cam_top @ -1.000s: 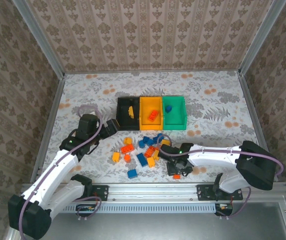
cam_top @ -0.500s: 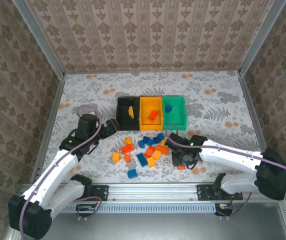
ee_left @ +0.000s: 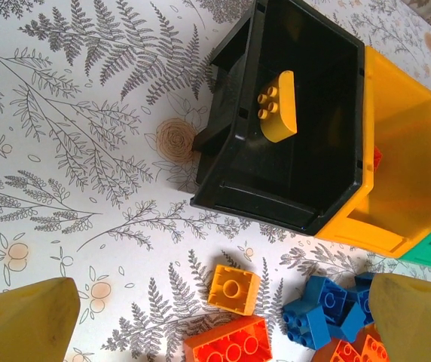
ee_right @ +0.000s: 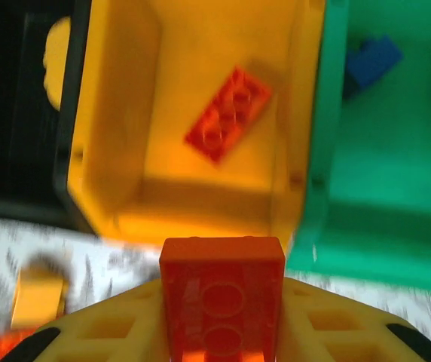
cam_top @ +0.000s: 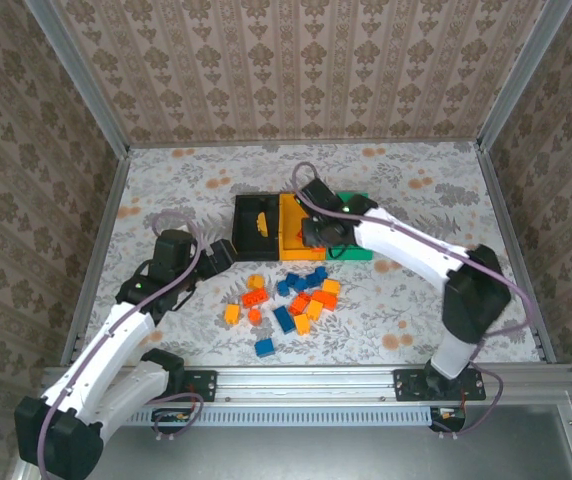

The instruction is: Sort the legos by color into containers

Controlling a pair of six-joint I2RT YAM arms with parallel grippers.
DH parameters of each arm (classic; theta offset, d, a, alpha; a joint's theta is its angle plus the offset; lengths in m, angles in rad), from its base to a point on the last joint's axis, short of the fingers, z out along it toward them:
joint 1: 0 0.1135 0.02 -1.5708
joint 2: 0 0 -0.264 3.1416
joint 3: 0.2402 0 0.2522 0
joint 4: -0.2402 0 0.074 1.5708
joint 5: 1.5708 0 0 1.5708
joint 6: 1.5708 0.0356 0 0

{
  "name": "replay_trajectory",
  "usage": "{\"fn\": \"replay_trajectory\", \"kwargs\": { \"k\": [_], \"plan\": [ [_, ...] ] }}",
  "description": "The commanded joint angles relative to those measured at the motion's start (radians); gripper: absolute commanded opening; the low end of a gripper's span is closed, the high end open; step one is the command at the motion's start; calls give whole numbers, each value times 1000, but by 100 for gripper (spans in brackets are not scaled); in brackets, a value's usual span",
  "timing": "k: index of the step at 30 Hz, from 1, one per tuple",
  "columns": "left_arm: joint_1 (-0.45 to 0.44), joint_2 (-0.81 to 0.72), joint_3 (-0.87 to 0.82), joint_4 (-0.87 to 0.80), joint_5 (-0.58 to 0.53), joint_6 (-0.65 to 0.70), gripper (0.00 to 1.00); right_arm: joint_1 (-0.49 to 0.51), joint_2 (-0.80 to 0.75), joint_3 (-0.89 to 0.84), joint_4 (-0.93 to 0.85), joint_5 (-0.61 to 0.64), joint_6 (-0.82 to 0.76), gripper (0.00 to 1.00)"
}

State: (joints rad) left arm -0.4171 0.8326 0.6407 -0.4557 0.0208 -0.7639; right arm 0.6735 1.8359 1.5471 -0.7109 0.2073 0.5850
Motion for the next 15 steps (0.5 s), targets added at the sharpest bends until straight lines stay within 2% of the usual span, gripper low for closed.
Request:
{"fn": "replay_trajectory", "kwargs": {
  "k": [1, 8, 10, 13, 15],
  "plan": [
    [8, -15, -11, -29, 16, -5, 100, -24, 127, 140, -30, 48, -46, 36],
    [5, 12, -29, -56, 29, -12, 99, -51, 307, 327, -96, 64, -35, 42],
    [2, 21, -34, -71, 33, -10, 98, -50, 336, 363, -110, 55, -30, 49],
    [-6, 25, -32, -106, 26, -6, 96, -50, 344, 388, -114, 48, -17, 72],
    [-19, 21, -29, -128, 20, -1, 93, -51, 331, 390, -110, 44, -14, 79]
  ]
}}
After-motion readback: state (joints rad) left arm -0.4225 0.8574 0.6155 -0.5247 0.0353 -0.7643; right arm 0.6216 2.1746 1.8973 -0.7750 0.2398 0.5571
